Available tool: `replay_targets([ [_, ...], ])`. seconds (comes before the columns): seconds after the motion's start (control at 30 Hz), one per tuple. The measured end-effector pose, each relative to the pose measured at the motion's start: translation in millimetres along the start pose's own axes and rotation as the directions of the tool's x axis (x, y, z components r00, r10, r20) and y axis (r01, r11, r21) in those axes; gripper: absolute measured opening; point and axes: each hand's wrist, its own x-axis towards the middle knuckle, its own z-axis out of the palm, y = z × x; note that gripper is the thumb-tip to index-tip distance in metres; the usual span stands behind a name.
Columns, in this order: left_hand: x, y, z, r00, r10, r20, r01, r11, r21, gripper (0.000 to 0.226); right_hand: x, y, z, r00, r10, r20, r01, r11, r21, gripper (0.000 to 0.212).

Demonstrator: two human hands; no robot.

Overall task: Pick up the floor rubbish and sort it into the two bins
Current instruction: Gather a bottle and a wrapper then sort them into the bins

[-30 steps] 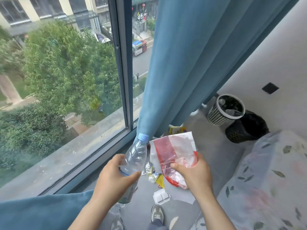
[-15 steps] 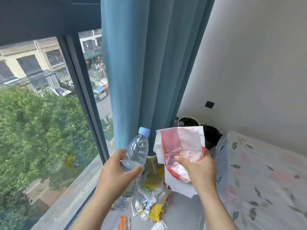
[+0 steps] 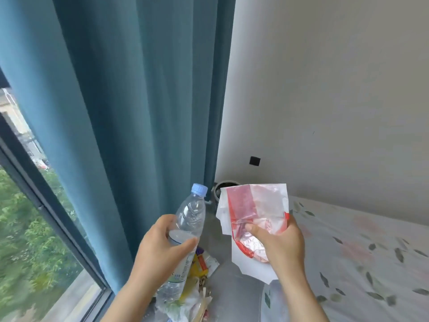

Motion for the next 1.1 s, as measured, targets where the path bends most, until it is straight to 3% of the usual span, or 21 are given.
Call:
replay_targets([
  [0.27,21.2,69.3,95.3,1.0,0.015,0.002,-0.015,1.0,-0.008,0.032,88.8,5.4,-79.1,1.0,-0.017,0.012,0.017,1.0,-0.009,0.048],
  [0.57,64.5,108.8,153.1,0.999,0.019,0.033,-0.019,1.0,0.011,0.034,153.5,14.0,-117.3,1.0,-0.001,-0.003,0.001,1.0,-0.016,0.045],
  [0.73,108.1,116.6,173.1,0.999,0.021,0.046,-0.021,1.0,0.008,0.035,197.2,17.9,-111.6,1.0,0.022,-0.003,-0.022,0.999,-0.033,0.044],
  [0.93,184.1,120.8,201.4,0.997,-0.003,0.078,0.004,1.0,-0.013,0.046,271.4,21.1,-90.7,1.0,0.025,-0.001,-0.025,0.996,-0.087,0.029],
  [1.1,245.7,129.3,211.8,0.994,-0.02,0.107,0.023,0.999,-0.023,0.038,329.6,12.2,-68.3,0.998,0.055,0.006,-0.054,0.992,-0.11,0.03],
])
